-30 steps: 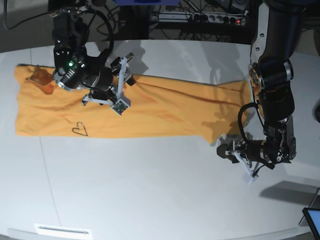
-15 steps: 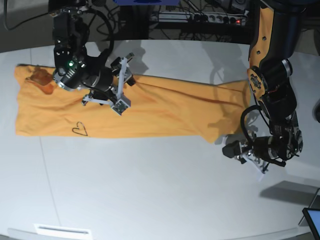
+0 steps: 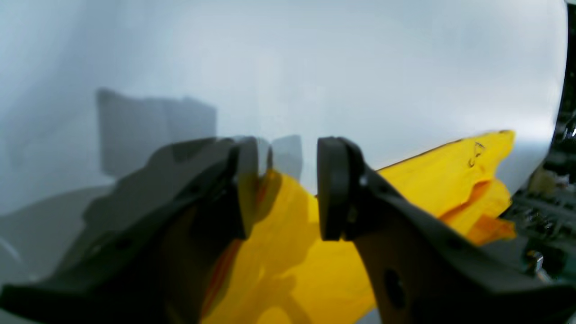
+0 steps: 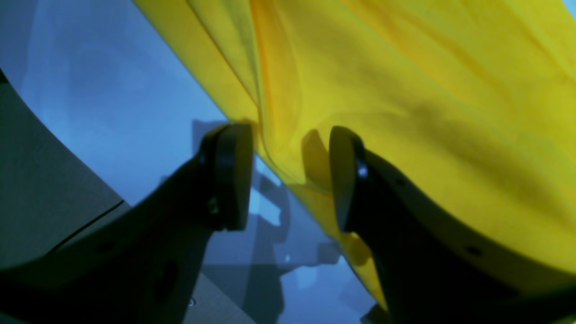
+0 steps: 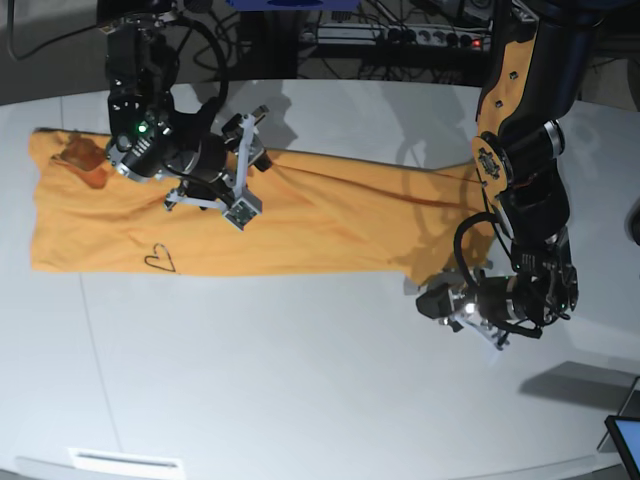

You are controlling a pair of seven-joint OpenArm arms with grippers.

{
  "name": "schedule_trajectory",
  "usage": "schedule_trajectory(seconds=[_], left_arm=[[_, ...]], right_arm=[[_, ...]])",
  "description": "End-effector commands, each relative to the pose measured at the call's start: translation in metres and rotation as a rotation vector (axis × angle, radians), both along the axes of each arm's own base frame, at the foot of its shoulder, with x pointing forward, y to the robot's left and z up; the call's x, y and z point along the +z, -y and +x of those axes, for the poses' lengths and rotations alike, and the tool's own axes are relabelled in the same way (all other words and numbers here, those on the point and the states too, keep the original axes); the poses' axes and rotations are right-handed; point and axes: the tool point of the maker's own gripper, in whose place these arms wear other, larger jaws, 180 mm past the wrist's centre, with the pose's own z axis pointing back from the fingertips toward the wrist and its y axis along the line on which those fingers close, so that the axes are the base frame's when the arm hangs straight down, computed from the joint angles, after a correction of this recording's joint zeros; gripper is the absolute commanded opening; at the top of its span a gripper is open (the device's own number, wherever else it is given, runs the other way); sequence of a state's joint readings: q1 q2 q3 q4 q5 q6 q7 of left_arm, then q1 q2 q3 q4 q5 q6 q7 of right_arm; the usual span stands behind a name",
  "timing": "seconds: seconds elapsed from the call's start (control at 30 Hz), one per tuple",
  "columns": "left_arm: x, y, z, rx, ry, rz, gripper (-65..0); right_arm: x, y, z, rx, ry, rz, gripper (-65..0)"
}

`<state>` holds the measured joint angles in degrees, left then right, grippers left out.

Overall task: Fold the T-shirt properly
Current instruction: 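Move the left gripper down to the strip's other end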

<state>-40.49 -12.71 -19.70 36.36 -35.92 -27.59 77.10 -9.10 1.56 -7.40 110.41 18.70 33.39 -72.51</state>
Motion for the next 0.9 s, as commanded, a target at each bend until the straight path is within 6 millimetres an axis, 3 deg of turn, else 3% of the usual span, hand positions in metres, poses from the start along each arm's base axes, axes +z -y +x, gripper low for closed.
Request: schedule_trajectory(seconds=[0.0,0.47,0.87], left_arm=[[0.018,-0.007,0.014,0.019,0.055,-0.002,-43.2],[0.008,-0.004,0.007,0.038,0.010,-0.004,-43.2],[0.010,-0.009,0.016,0.073,0.043,0.012,-43.2]], right_arm=[[0.010,-0.004,0.006,-0.002,0.036,0.029,-38.0],[0.009,-0.004,0.006,-0.002,0.035,0.029,-38.0],[0.007,-0.004,0.002,-0.001,0.024,0.029,-38.0]])
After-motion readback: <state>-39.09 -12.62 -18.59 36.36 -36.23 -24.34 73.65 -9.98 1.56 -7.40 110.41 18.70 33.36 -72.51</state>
